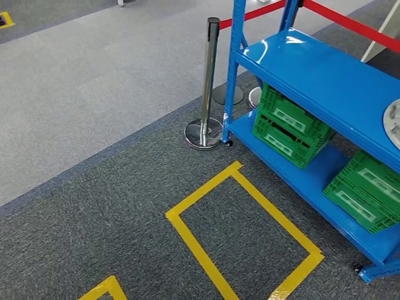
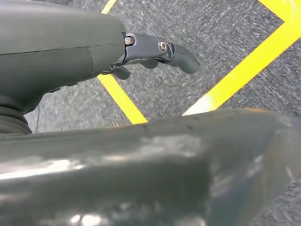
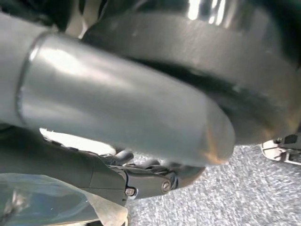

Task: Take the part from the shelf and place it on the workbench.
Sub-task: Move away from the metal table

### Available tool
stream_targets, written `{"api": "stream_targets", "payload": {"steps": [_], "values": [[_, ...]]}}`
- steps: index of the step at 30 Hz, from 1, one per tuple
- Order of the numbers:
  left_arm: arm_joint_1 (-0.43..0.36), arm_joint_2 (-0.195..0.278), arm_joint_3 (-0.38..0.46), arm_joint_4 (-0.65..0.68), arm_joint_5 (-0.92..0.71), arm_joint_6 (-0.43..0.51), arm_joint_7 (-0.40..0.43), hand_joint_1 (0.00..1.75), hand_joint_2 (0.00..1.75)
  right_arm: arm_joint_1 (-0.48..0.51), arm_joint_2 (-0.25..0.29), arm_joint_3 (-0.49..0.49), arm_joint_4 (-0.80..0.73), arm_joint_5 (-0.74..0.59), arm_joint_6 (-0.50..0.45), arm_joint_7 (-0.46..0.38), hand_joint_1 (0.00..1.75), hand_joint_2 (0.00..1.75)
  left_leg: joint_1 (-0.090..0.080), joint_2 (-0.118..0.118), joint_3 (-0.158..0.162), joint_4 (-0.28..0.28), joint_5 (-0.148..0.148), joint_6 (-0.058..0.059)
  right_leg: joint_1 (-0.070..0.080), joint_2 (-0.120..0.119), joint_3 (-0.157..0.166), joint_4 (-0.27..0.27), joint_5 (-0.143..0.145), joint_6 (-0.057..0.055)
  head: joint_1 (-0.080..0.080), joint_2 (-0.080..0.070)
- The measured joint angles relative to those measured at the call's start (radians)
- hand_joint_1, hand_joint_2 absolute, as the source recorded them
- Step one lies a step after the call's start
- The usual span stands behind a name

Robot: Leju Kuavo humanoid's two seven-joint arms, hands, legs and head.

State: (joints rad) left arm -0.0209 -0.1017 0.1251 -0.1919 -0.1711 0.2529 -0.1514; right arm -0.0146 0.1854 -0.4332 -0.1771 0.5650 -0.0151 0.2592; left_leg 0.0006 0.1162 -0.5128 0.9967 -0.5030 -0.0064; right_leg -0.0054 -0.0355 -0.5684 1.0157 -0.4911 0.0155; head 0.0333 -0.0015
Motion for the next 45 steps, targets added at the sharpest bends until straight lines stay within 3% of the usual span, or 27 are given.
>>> {"api": "stream_targets", "payload": {"steps": [2,4,6,7,8,9,11,13,15,16,18,20,22,23,24,26,28,30,31,33,35,37,38,41,43,45], "values": [[-0.003,0.000,0.000,0.000,-0.003,-0.001,-0.002,0.00,0.00,0.002,0.000,-0.002,0.000,0.000,0.000,0.001,0.00,0.00,0.006,-0.030,-0.006,0.028,-0.026,-0.009,-0.001,0.017,0.001,-0.001,0.002,-0.015,-0.002,0.000],[-0.001,0.000,0.000,0.000,-0.004,-0.002,-0.003,0.00,0.00,0.000,0.001,-0.003,0.000,0.001,0.000,0.002,0.00,0.00,0.009,-0.082,-0.048,0.132,-0.089,-0.014,-0.001,0.037,0.002,-0.002,0.006,-0.025,-0.005,0.000],[0.003,0.000,0.000,0.000,-0.004,-0.004,-0.004,0.00,0.00,-0.001,0.001,-0.003,0.000,0.001,0.000,0.002,0.00,0.00,0.009,-0.103,-0.109,0.263,-0.142,-0.011,0.002,0.064,0.000,-0.002,0.008,-0.030,-0.006,0.000],[0.004,0.000,0.000,0.000,-0.004,-0.006,-0.005,0.00,0.00,0.000,0.001,-0.003,0.000,0.001,0.001,0.003,0.00,0.00,0.008,-0.106,-0.125,0.293,-0.143,-0.007,0.005,0.079,0.001,-0.002,0.008,-0.032,-0.007,0.000],[0.005,0.000,0.000,0.000,-0.004,-0.007,-0.006,0.00,0.00,0.001,0.001,-0.003,0.000,0.001,0.001,0.003,0.00,0.00,0.007,-0.110,-0.124,0.285,-0.124,-0.001,0.007,0.094,0.001,-0.002,0.009,-0.032,-0.007,0.000],[0.005,0.000,0.000,0.000,-0.004,-0.008,-0.007,0.00,0.00,0.002,0.001,-0.003,0.000,0.001,0.001,0.004,0.00,0.00,0.004,-0.119,-0.105,0.235,-0.086,0.006,0.008,0.109,0.003,-0.002,0.009,-0.032,-0.007,0.000],[0.005,0.002,0.000,0.000,-0.004,-0.008,-0.007,0.00,0.00,0.002,0.003,-0.003,0.000,0.001,0.001,0.004,0.00,0.00,0.000,-0.169,-0.050,0.100,-0.015,0.022,0.009,0.137,0.004,0.000,0.011,-0.031,-0.007,0.000],[0.006,0.004,0.001,0.000,-0.004,-0.008,-0.008,0.00,0.00,0.000,0.006,-0.003,0.000,0.000,0.002,0.004,0.00,0.00,-0.002,-0.208,-0.019,0.022,0.007,0.028,0.006,0.162,-0.004,0.001,0.014,-0.024,-0.007,0.000],[0.004,0.003,0.001,0.000,-0.004,-0.008,-0.008,0.00,0.00,0.001,0.007,-0.003,0.000,0.000,0.004,0.004,0.00,0.00,-0.003,-0.196,-0.014,0.007,0.005,0.028,0.002,0.185,-0.015,-0.001,0.020,-0.012,-0.008,0.000],[0.002,0.002,0.002,0.000,-0.005,-0.008,-0.008,0.00,0.00,0.003,0.007,-0.003,0.000,0.000,0.004,0.005,0.00,0.00,-0.001,-0.184,-0.012,0.001,0.009,0.028,0.002,0.181,-0.021,0.001,0.019,-0.007,-0.008,0.000],[0.001,0.001,0.002,0.000,-0.006,-0.008,-0.009,0.00,0.00,0.004,0.007,-0.003,0.000,0.000,0.003,0.006,0.00,0.00,0.003,-0.154,-0.007,-0.017,0.017,0.032,0.005,0.126,-0.051,0.044,-0.013,0.001,-0.003,0.000],[0.004,0.001,0.003,0.000,-0.006,-0.008,-0.009,0.00,0.00,0.001,0.006,-0.004,0.000,0.000,0.001,0.006,0.00,0.00,0.002,-0.119,-0.005,-0.022,0.017,0.036,0.005,0.064,-0.109,0.162,-0.078,0.010,0.001,0.000],[0.008,0.000,0.003,0.000,-0.005,-0.009,-0.009,0.00,0.00,-0.001,0.004,-0.004,0.000,0.000,0.000,0.006,0.00,0.00,0.002,-0.082,-0.005,-0.022,0.015,0.036,0.001,0.049,-0.153,0.259,-0.110,0.020,0.001,0.000],[0.008,0.000,0.003,0.000,-0.005,-0.009,-0.009,0.00,0.00,0.000,0.003,-0.004,0.000,0.000,0.000,0.006,0.00,0.00,0.003,-0.066,-0.004,-0.021,0.013,0.035,-0.001,0.044,-0.147,0.256,-0.098,0.024,0.001,0.000],[0.006,-0.001,0.003,0.000,-0.005,-0.009,-0.009,0.00,0.00,0.002,0.002,-0.004,0.000,0.000,0.000,0.006,0.00,0.00,0.004,-0.051,-0.003,-0.020,0.011,0.032,-0.003,0.036,-0.121,0.215,-0.071,0.028,0.001,0.000],[0.004,-0.001,0.004,0.000,-0.006,-0.009,-0.010,0.00,0.00,0.002,-0.001,-0.004,0.000,0.000,-0.001,0.007,0.00,0.00,0.004,-0.028,0.000,-0.014,0.004,0.022,-0.003,-0.006,-0.038,0.078,-0.019,0.031,0.002,0.000],[0.002,0.000,0.004,0.000,-0.006,-0.009,-0.010,0.00,0.00,-0.002,-0.002,-0.005,0.000,0.000,0.000,0.007,0.00,0.00,-0.001,-0.009,0.001,-0.005,-0.004,0.012,0.001,-0.033,0.007,0.002,-0.004,0.019,0.002,0.000],[-0.001,0.000,0.004,0.000,-0.007,-0.008,-0.011,0.00,0.00,-0.002,-0.001,-0.005,0.000,0.002,0.000,0.007,0.00,0.00,-0.003,0.006,0.005,0.000,-0.007,0.006,0.003,-0.019,0.008,-0.001,-0.006,0.001,0.000,0.000],[-0.003,0.000,0.004,0.000,-0.007,-0.008,-0.012,0.00,0.00,-0.001,-0.001,-0.005,0.000,0.006,-0.002,0.004,0.00,0.00,-0.001,0.003,0.007,0.003,-0.011,0.002,0.002,-0.011,0.008,-0.001,-0.005,-0.005,0.000,0.000],[-0.005,0.000,0.005,0.000,-0.006,-0.006,-0.016,0.00,0.00,0.000,-0.001,-0.005,0.000,0.017,-0.007,-0.006,0.00,0.00,0.004,-0.042,-0.007,0.047,-0.045,-0.006,-0.001,0.002,0.010,-0.003,-0.003,-0.017,-0.002,0.000],[-0.002,0.000,0.007,0.000,-0.005,-0.003,-0.023,0.00,0.00,-0.002,0.000,-0.005,0.000,0.022,-0.012,-0.020,0.00,0.00,0.007,-0.093,-0.061,0.169,-0.109,-0.012,-0.002,0.016,0.009,-0.003,-0.003,-0.028,-0.005,0.000],[0.003,0.000,0.009,0.000,-0.004,-0.002,-0.029,0.00,0.00,-0.002,0.000,-0.005,0.000,0.023,-0.010,-0.033,0.00,0.00,0.007,-0.106,-0.119,0.284,-0.142,-0.011,0.001,0.033,0.010,-0.003,-0.006,-0.035,-0.005,0.000],[0.004,0.000,0.010,0.000,-0.003,-0.002,-0.030,0.00,0.00,-0.002,0.000,-0.005,0.000,0.023,-0.007,-0.037,0.00,0.00,0.007,-0.107,-0.128,0.295,-0.130,-0.009,0.003,0.040,0.011,-0.003,-0.008,-0.036,-0.005,0.000],[0.006,-0.001,0.012,0.000,-0.003,-0.002,-0.032,0.00,0.00,-0.001,0.000,-0.005,0.000,0.024,-0.001,-0.042,0.00,0.00,0.007,-0.107,-0.117,0.253,-0.081,-0.001,0.005,0.050,0.016,-0.003,-0.011,-0.037,-0.005,0.000],[0.006,-0.001,0.013,0.000,-0.003,-0.002,-0.032,0.00,0.00,-0.001,0.000,-0.005,0.000,0.025,0.000,-0.042,0.00,0.00,0.006,-0.107,-0.114,0.245,-0.076,-0.001,0.005,0.050,0.016,-0.003,-0.011,-0.036,-0.005,0.000],[0.006,-0.001,0.013,0.000,-0.003,-0.002,-0.032,0.00,0.00,0.000,0.000,-0.005,0.000,0.026,0.002,-0.044,0.00,0.00,0.005,-0.108,-0.092,0.195,-0.047,0.004,0.006,0.053,0.019,-0.003,-0.012,-0.036,-0.005,0.000]]}}
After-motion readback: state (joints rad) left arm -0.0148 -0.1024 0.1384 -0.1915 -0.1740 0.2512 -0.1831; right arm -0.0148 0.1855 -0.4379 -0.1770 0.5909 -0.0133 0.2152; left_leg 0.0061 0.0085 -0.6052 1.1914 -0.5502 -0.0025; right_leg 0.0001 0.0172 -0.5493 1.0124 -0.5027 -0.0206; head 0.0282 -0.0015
